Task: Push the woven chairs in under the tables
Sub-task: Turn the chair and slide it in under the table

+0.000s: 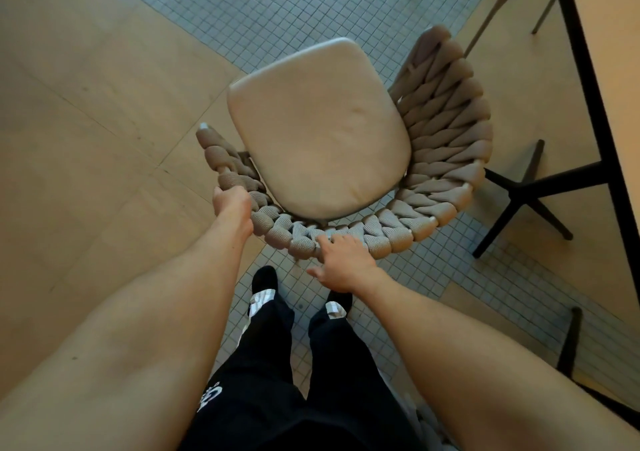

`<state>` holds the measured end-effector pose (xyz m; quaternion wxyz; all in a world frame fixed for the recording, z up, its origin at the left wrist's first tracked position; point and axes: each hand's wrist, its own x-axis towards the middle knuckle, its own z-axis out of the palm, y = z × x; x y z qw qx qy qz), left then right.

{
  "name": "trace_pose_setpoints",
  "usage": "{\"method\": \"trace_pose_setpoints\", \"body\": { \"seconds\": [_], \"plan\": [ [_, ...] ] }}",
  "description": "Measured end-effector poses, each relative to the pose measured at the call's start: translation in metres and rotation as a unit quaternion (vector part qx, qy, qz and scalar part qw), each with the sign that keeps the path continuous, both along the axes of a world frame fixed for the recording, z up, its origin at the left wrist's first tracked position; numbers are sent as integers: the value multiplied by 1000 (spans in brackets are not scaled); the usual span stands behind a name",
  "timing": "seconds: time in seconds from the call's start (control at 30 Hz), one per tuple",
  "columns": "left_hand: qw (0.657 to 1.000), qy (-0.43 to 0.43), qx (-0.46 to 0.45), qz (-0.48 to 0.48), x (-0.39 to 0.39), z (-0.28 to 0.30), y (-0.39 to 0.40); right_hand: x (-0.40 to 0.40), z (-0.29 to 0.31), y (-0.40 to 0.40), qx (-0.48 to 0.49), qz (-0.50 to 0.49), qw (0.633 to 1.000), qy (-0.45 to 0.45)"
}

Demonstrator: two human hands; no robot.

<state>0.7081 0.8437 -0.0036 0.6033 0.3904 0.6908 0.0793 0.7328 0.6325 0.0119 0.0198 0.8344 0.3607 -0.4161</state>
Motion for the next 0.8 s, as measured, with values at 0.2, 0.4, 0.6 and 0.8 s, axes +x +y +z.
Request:
{"method": "trace_pose_setpoints", "body": {
  "seconds": [0.2, 0.4, 0.6, 0.8],
  "plan": [
    [997, 14, -40, 59, -11, -6, -44, 43, -11, -44, -14, 127, 991, -31],
    [979, -16, -142, 147, -13, -3, -109, 105, -16, -85, -99, 201, 972, -72],
    [954, -40, -219, 200, -1, 2, -170, 172, -11, -119, -184, 222, 948, -132],
    [955, -41, -238, 172, 14, 0, -188, 204, -8, -125, -205, 233, 937, -161]
  ]
}}
